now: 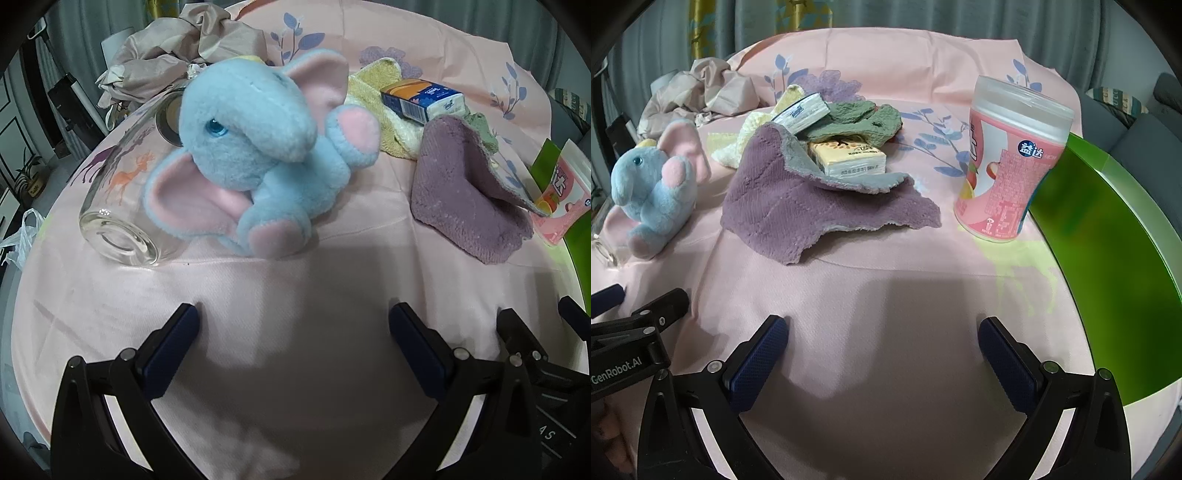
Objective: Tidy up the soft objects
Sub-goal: 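Move the right tool toward the blue plush elephant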
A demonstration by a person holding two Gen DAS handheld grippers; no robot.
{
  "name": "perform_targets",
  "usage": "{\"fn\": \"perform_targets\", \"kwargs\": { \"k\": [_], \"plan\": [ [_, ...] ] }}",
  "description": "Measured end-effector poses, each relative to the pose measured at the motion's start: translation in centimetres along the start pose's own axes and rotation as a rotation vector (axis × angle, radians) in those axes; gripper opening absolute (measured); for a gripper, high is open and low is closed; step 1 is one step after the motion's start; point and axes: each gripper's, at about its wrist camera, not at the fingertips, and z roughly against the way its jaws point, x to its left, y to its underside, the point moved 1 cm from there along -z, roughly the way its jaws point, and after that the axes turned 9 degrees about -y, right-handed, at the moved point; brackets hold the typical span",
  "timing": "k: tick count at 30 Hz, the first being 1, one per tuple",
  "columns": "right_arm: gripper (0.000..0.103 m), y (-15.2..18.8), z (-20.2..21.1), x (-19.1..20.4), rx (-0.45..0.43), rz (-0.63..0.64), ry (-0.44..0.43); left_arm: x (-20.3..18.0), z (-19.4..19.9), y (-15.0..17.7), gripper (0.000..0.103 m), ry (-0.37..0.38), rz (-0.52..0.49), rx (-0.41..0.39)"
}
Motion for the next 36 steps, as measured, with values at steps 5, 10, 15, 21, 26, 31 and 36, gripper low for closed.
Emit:
{"fn": "perform_targets", "kwargs": {
  "k": [5, 10, 15, 21, 26, 31, 36],
  "plan": [
    [0.103, -0.2, 0.1, 0.0, 0.014, -0.008, -0.008, 0.3, 0.1, -0.4, 0.102, 0.04, -0.023, 0.039],
    [0.103, -0.3, 0.0, -0.2, 0.015, -0.009, -0.015, 1.0, 0.6, -0.3, 0.101, 0.074, -0.024, 0.056],
    [0.103, -0.1, 0.1, -0.5, 0.005, -0.011, -0.027, 1.3, 1.9, 0.0, 0.099, 0.14, 0.023, 0.042],
    [0.103, -0.1, 0.2, -0.5, -0.002, -0.013, -0.035, 1.4, 3.8, -0.3, 0.094, 0.113, 0.03, -0.071],
    [0.103, -0.1, 0.2, -0.5, -0.001, -0.013, -0.035, 2.3, 4.4, -1.3, 0.089, 0.131, 0.074, -0.089],
    [0.103, -0.1, 0.2, -0.5, 0.001, -0.011, -0.032, 2.8, 5.3, -1.6, 0.081, 0.152, 0.096, -0.133],
    [0.103, -0.2, 0.2, -0.3, 0.006, -0.005, -0.024, 3.5, 5.5, -1.6, 0.073, 0.178, 0.116, -0.13]
  ]
}}
